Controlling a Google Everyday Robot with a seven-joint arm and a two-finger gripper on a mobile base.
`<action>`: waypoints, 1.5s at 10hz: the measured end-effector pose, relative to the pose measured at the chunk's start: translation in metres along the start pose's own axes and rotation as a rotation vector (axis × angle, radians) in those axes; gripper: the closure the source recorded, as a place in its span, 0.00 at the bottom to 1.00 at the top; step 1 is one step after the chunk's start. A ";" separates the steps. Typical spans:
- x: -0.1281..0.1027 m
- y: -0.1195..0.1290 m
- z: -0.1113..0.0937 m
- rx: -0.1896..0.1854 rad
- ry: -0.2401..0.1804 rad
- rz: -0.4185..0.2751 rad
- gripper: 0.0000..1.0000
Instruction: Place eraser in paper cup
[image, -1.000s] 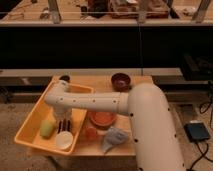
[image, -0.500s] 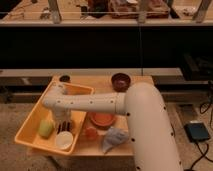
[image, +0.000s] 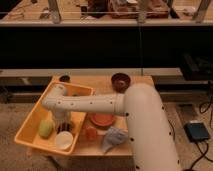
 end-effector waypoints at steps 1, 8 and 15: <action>0.000 0.001 0.000 0.006 0.004 0.007 0.55; -0.010 0.037 -0.031 0.058 0.031 0.027 0.83; -0.026 0.102 -0.164 0.104 0.128 -0.032 0.83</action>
